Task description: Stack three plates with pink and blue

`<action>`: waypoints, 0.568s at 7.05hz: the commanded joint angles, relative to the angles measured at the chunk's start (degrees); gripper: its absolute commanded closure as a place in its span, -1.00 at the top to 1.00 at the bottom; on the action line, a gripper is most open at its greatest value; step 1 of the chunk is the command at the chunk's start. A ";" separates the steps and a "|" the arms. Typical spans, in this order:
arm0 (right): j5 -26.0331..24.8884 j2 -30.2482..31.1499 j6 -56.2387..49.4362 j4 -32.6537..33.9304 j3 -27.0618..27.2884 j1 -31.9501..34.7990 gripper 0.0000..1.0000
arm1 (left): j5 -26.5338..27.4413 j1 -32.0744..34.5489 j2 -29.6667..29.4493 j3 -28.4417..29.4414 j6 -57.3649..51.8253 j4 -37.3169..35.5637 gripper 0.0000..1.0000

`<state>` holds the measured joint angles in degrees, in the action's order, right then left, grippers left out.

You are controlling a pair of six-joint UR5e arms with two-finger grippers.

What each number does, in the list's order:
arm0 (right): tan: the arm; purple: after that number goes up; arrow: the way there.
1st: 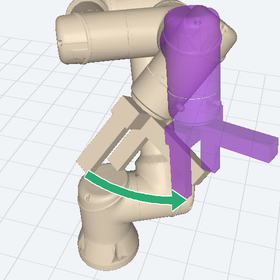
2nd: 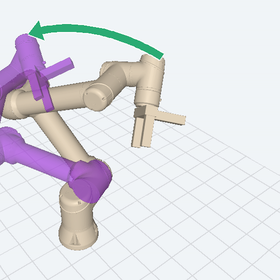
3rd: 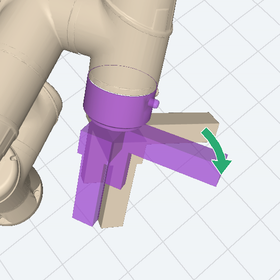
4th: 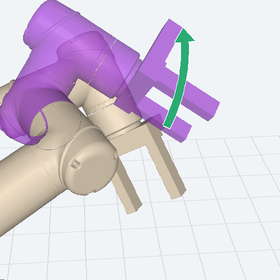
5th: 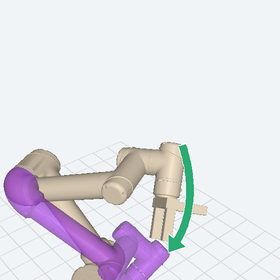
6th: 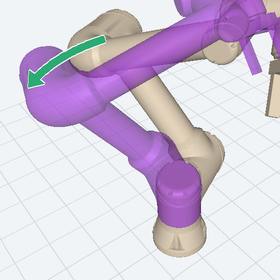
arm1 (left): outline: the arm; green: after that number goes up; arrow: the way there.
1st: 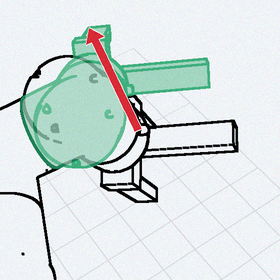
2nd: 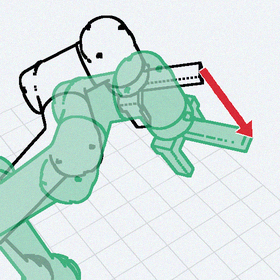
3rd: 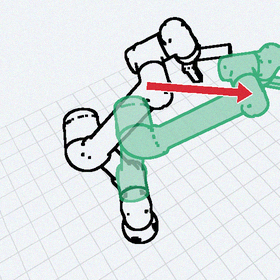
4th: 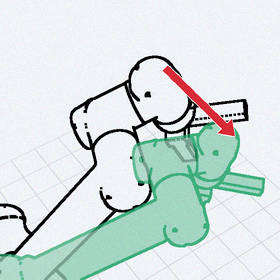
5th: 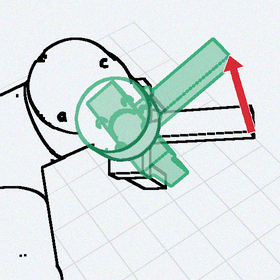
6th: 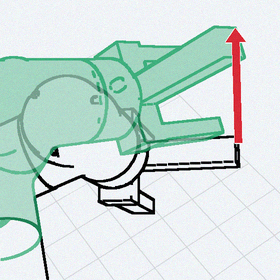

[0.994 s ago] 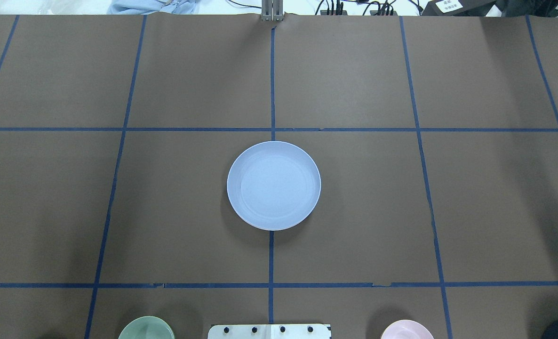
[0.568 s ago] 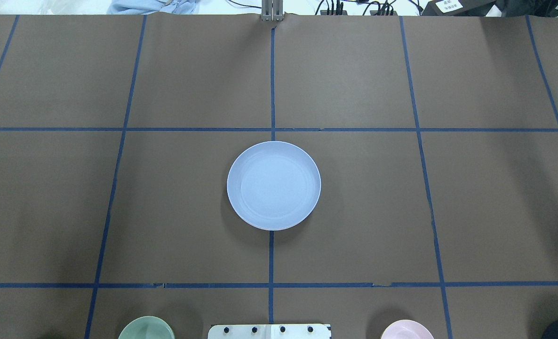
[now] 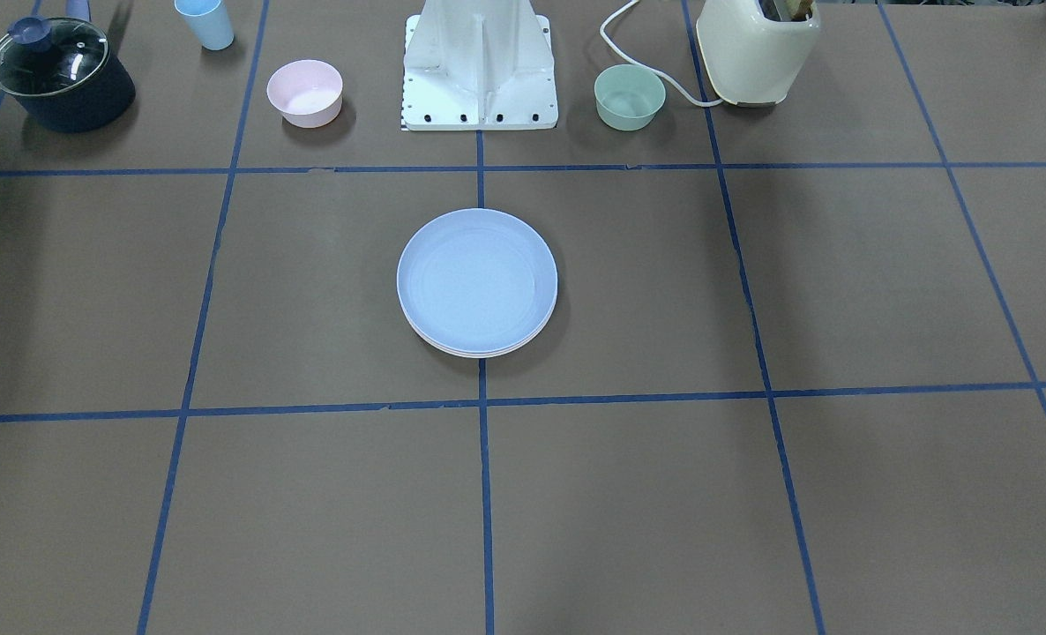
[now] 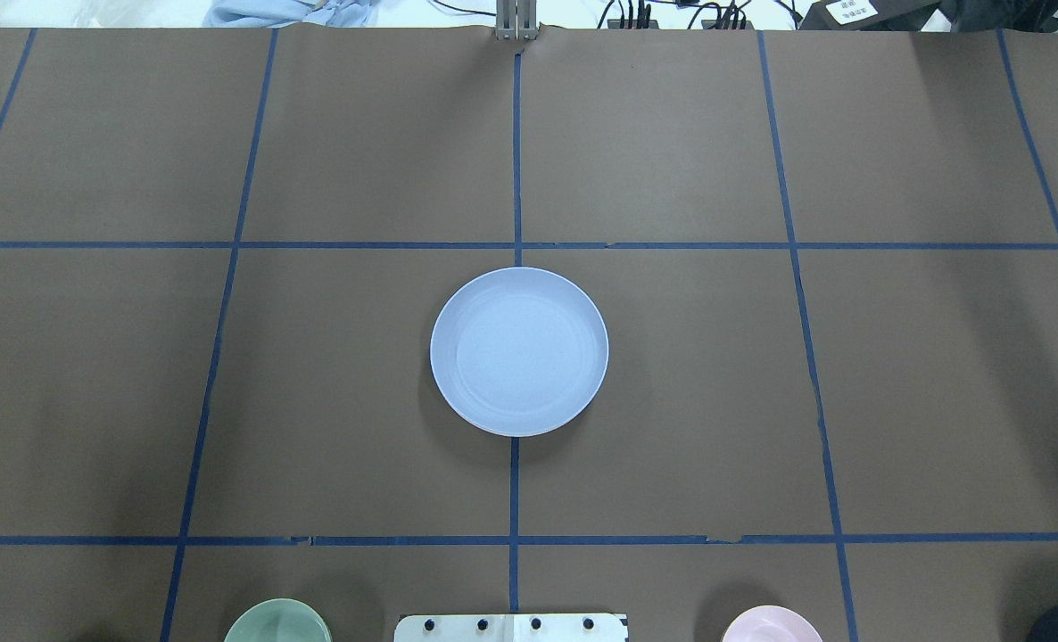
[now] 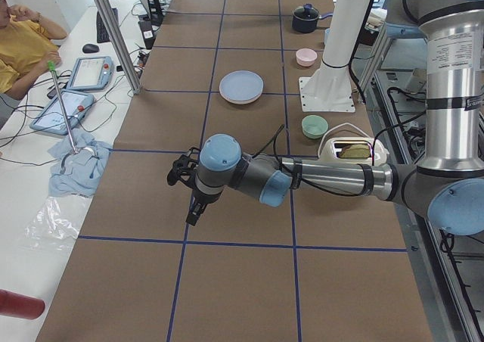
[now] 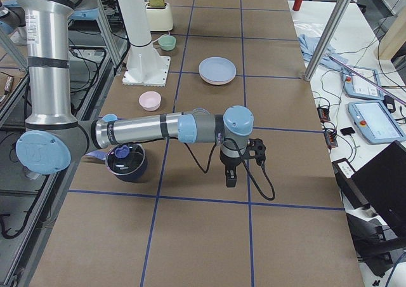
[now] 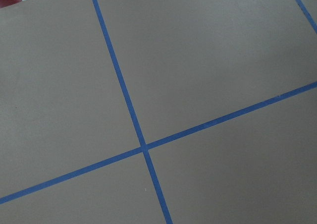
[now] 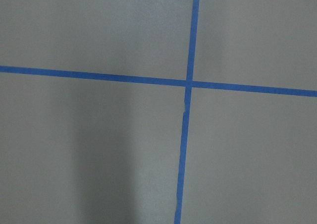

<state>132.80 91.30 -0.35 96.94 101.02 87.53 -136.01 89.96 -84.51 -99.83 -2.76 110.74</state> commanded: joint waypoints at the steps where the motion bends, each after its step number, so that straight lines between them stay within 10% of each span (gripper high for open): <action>1: 0.00 0.02 -0.27 -0.18 0.23 0.01 1.00 | -0.22 0.04 0.22 0.51 -0.14 0.00 0.98; 4: 0.53 -0.07 -0.18 -0.27 0.67 0.01 1.00 | 0.13 -0.05 -0.04 0.25 0.21 0.18 0.98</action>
<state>132.95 91.24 -0.59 96.72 101.33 87.54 -136.01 89.95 -84.35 -99.65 -2.88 110.82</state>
